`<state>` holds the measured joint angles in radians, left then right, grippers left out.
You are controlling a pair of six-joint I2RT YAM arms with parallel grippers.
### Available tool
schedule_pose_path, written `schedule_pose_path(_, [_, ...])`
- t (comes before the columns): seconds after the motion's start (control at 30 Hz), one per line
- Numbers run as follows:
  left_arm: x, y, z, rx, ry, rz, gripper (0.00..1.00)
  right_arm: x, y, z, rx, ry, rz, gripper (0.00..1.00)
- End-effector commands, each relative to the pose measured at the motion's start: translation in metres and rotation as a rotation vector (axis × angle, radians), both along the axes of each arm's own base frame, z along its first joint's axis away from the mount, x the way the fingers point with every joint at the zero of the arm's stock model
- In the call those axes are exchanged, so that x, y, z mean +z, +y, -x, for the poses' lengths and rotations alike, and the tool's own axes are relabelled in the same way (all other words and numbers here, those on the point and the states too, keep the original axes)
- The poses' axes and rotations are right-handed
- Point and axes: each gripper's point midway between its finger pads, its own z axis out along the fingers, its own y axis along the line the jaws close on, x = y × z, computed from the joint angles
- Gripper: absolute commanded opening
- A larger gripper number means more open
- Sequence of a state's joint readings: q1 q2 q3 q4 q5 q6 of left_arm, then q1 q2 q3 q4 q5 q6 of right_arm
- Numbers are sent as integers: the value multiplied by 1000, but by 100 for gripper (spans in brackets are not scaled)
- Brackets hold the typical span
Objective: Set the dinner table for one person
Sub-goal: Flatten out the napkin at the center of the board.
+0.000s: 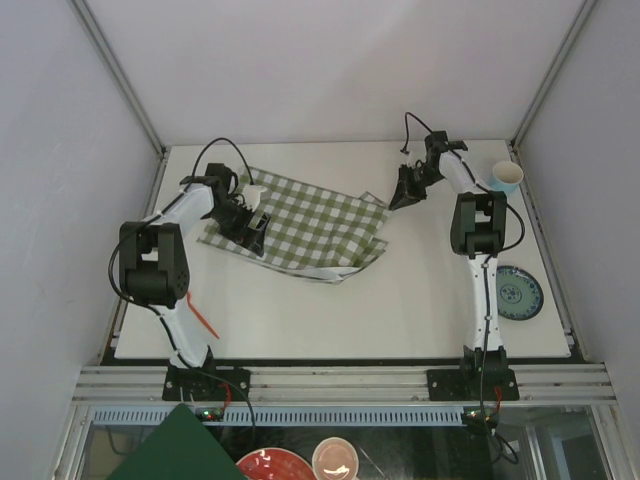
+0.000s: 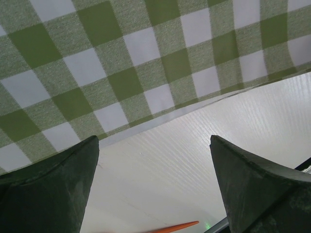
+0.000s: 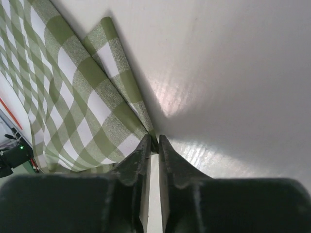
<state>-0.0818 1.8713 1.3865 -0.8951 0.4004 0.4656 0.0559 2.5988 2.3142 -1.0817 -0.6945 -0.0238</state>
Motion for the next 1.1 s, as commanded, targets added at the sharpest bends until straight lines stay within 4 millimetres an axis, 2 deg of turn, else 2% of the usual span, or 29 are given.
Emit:
schedule_pose_path(0.0, [16, -3, 0, -25, -55, 32, 100, 27, 26, -2, 27, -28, -47, 1])
schedule_pose_path(0.13, [18, -2, -1, -22, -61, 33, 100, 44, 30, 2, 13, -20, -67, 0])
schedule_pose_path(0.2, [19, -2, -1, -21, -63, 32, 100, 61, 30, 4, 5, -27, -78, 0])
schedule_pose_path(0.27, [19, -2, 0, -22, -65, 32, 100, 85, 31, 6, -5, -42, -105, 0])
schedule_pose_path(0.33, [21, -1, -1, -19, -71, 29, 100, 115, 32, 9, -18, -72, -141, 0])
schedule_pose_path(0.37, [21, -1, -1, -18, -73, 29, 100, 137, 31, 11, -21, -112, -151, 0])
schedule_pose_path(0.47, [22, 1, -1, -13, -79, 27, 100, 181, 36, 25, 2, -180, -200, 0])
schedule_pose_path(0.63, [23, 4, -3, -5, -86, 26, 100, 236, 53, 54, 65, -289, -238, 0])
schedule_pose_path(0.73, [25, 4, -3, -5, -91, 27, 100, 261, 66, 67, 90, -372, -201, 0])
schedule_pose_path(0.8, [26, 4, -2, -7, -93, 28, 100, 265, 79, 75, 113, -400, -163, 0])
schedule_pose_path(0.87, [27, 4, -1, -5, -95, 30, 100, 258, 91, 80, 141, -398, -137, 0])
schedule_pose_path(0.93, [26, 4, -1, -7, -94, 33, 100, 236, 100, 78, 159, -367, -91, 0])
schedule_pose_path(1.07, [25, 4, 2, -8, -88, 35, 100, 177, 99, 60, 155, -258, -25, 0])
